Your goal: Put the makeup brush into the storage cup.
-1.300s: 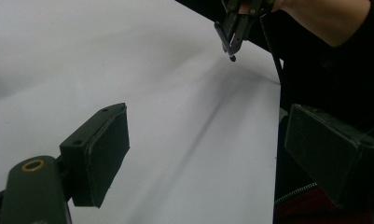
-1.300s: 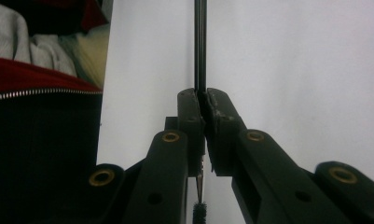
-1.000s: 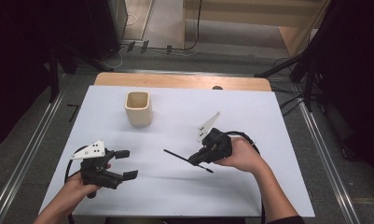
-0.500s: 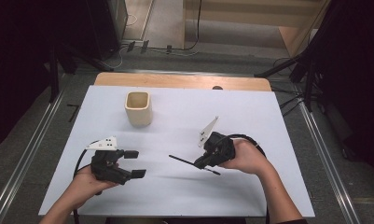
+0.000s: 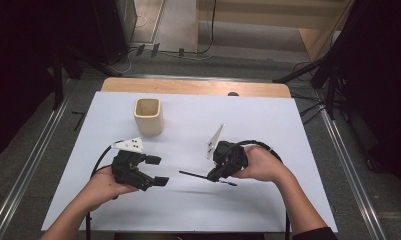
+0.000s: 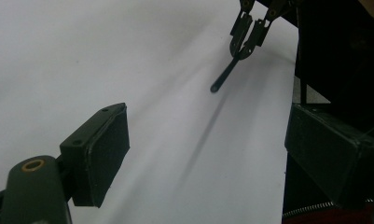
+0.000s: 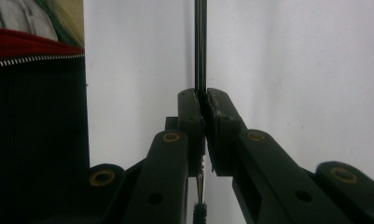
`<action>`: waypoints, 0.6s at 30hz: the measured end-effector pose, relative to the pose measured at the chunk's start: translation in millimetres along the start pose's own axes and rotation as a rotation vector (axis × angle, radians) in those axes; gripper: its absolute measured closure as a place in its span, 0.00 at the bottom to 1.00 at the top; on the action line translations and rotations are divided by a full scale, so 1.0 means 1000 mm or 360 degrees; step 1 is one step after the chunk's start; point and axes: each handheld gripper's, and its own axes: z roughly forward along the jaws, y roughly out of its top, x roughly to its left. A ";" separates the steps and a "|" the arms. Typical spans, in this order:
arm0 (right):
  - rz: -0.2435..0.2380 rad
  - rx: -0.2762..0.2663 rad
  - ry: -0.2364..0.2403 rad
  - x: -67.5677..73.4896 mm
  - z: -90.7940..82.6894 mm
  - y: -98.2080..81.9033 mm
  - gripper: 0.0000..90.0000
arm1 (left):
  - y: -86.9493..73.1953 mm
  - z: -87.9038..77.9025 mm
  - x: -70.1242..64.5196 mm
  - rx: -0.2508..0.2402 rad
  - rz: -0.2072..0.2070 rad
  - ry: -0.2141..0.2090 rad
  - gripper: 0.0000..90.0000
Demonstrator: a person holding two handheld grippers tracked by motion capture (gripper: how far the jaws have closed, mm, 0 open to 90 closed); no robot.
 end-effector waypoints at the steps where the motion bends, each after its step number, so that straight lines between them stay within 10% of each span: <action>1: -0.0037 0.0028 -0.0011 -0.001 0.001 0.002 0.96 | 0.002 0.002 0.000 0.0013 -0.0007 -0.0004 0.16; 18: -0.0125 0.0289 -0.0028 -0.002 0.003 0.027 0.96 | 0.017 0.024 0.004 0.0162 -0.0018 -0.0031 0.16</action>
